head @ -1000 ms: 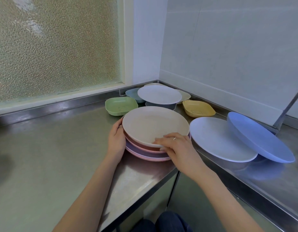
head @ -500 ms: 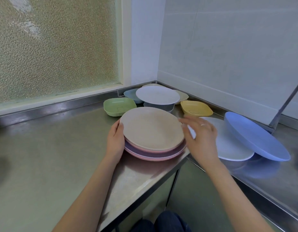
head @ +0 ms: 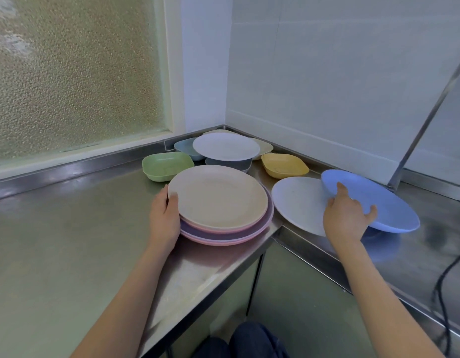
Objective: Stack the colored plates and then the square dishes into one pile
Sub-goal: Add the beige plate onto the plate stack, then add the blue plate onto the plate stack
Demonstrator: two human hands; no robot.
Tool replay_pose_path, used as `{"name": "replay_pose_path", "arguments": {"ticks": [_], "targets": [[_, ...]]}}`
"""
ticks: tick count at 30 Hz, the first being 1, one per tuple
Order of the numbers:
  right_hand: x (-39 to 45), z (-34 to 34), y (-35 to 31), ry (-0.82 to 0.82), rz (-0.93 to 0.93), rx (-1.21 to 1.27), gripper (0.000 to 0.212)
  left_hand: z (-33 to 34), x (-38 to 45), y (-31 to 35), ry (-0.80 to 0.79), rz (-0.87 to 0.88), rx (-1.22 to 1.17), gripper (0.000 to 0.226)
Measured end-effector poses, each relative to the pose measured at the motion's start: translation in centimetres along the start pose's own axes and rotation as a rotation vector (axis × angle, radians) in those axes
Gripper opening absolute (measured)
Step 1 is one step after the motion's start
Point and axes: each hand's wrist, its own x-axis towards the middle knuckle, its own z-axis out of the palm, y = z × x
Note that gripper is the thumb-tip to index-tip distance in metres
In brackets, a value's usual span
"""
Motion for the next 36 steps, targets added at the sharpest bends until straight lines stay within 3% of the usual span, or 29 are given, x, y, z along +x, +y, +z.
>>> {"name": "replay_pose_path", "arguments": {"ticks": [4, 12, 21, 28, 36], "targets": [[-0.5, 0.1, 0.0, 0.045, -0.030, 0.023, 0.032, -0.2, 0.1, -0.5, -0.015, 0.008, 0.021, 0.034], [-0.7, 0.4, 0.8, 0.235, -0.103, 0.206, 0.030, -0.2, 0.4, -1.0, -0.011, 0.016, 0.010, 0.033], [-6.1, -0.6, -5.4, 0.375, -0.614, 0.426, 0.045, -0.4, 0.7, -2.0, -0.019, -0.021, 0.026, 0.038], [-9.7, -0.2, -9.5, 0.252, -0.837, 0.508, 0.042, -0.4, 0.5, -1.7, -0.008, -0.005, 0.027, 0.040], [-11.4, 0.5, -10.3, 0.073, -0.967, 0.489, 0.050, -0.2, 0.4, -1.6, 0.050, -0.030, 0.095, 0.038]]}}
